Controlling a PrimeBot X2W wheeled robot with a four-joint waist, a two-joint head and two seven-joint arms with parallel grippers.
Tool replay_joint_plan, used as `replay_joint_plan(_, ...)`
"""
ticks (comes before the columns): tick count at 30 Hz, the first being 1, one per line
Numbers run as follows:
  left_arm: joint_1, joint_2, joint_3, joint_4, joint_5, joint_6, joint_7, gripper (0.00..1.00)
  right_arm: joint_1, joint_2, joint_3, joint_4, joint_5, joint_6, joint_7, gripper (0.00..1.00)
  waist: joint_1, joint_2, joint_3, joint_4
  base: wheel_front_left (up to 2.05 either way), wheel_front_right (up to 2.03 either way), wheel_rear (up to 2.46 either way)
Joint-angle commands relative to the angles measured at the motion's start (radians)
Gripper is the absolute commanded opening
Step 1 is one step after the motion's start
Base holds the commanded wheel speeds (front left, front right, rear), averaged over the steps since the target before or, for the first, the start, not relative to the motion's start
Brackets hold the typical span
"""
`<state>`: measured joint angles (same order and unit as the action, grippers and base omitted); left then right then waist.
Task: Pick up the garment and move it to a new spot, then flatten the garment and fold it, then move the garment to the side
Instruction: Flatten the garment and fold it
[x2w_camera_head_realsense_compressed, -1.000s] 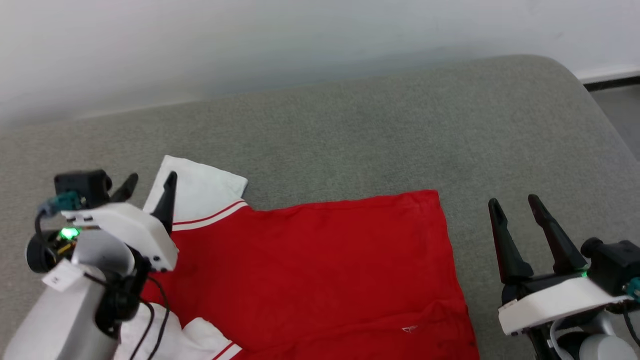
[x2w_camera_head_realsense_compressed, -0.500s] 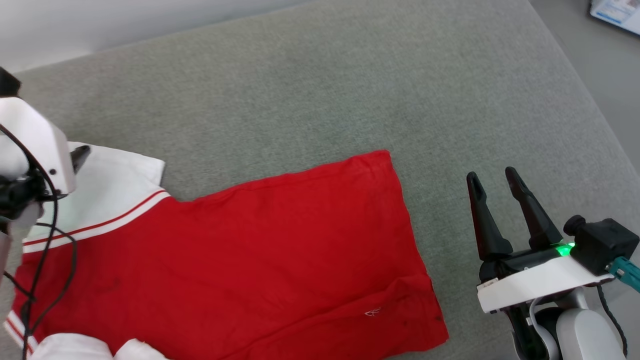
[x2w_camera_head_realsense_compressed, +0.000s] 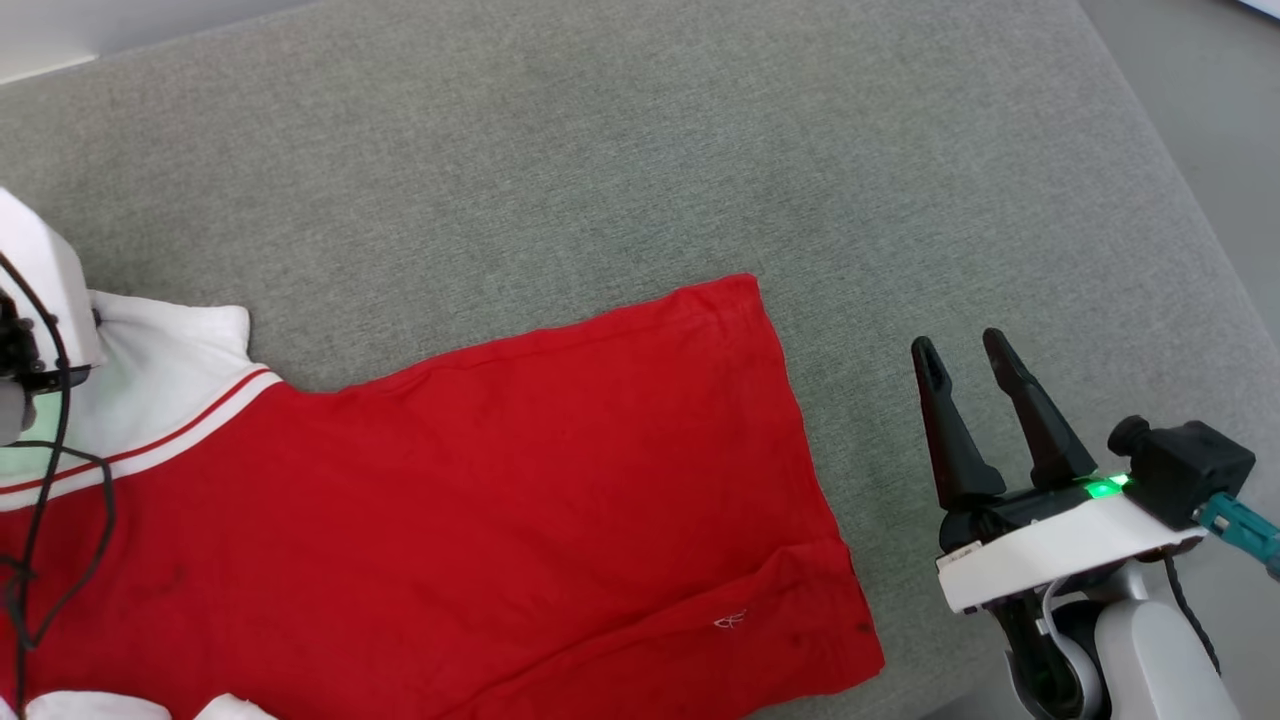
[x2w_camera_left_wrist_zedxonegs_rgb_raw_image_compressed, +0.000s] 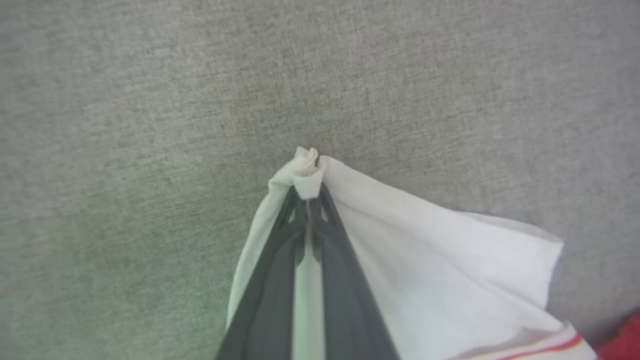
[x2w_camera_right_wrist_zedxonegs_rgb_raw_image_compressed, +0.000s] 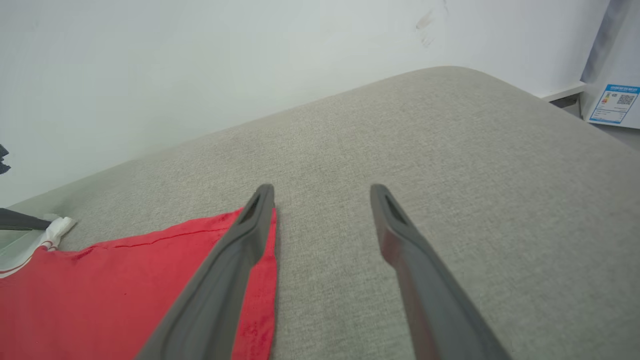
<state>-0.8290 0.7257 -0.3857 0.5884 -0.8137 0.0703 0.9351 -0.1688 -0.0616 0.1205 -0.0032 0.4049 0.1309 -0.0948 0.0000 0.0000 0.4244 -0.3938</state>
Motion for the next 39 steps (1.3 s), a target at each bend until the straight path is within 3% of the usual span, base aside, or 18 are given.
replay_joint_plan(1, 0.081, -0.044, -0.041, 0.042, -0.003, 0.0, 0.016, 0.0, -0.017, -0.006, 0.002, 0.002, 0.011, 0.0, 0.004, 1.0, 0.0, 0.0, 0.001, 0.003, 0.0, 0.0, 0.0)
replay_joint_plan(8, 0.026, -0.067, -0.027, 0.019, 0.037, -0.016, -0.149, 0.0, -0.103, -0.078, 0.042, 0.129, 0.135, 0.0, 0.091, 1.0, 0.0, 0.0, -0.04, 0.055, 0.0, 0.0, 0.0)
replay_joint_plan(11, -0.014, -0.105, -0.022, 0.005, 0.058, -0.027, -0.27, 0.0, -0.195, -0.145, 0.092, 0.266, 0.2, 0.0, 0.22, 1.0, 0.0, 0.0, -0.076, 0.117, 0.0, 0.0, 0.0)
replay_joint_plan(16, -0.029, -0.165, -0.026, -0.001, 0.07, -0.044, -0.386, 0.0, -0.309, -0.211, 0.162, 0.386, 0.252, 0.0, 0.389, 1.0, 0.0, 0.0, -0.114, 0.197, 0.0, 0.0, 0.0)
replay_joint_plan(23, -0.054, -0.211, -0.038, -0.01, 0.072, -0.06, -0.446, 0.0, -0.476, -0.266, 0.266, 0.511, 0.273, 0.0, 0.572, 1.0, 0.0, 0.0, -0.105, 0.274, 0.0, 0.0, 0.0)
replay_joint_plan(32, -0.08, -0.233, -0.045, -0.005, 0.069, -0.077, -0.48, 0.0, -0.586, -0.258, 0.428, 0.705, 0.309, 0.0, 0.744, 1.0, 0.0, 0.0, -0.056, 0.313, 0.0, 0.0, 0.0)
replay_joint_plan(33, -0.081, -0.235, -0.046, -0.004, 0.069, -0.079, -0.483, 0.0, -0.587, -0.255, 0.444, 0.72, 0.319, 0.0, 0.76, 0.91, 0.0, 0.0, -0.053, 0.316, 0.0, 0.0, 0.0)
replay_joint_plan(34, -0.082, -0.236, -0.047, -0.001, 0.069, -0.08, -0.486, 0.0, -0.589, -0.253, 0.456, 0.731, 0.332, 0.0, 0.768, 0.02, 0.0, 0.0, -0.051, 0.317, 0.0, 0.0, 0.0)
replay_joint_plan(39, -0.084, -0.235, -0.05, 0.011, 0.069, -0.091, -0.499, 0.0, -0.649, -0.269, 0.472, 0.738, 0.362, 0.001, 0.728, 0.0, 0.0, 0.0, -0.053, 0.316, 0.0, 0.0, 0.0)
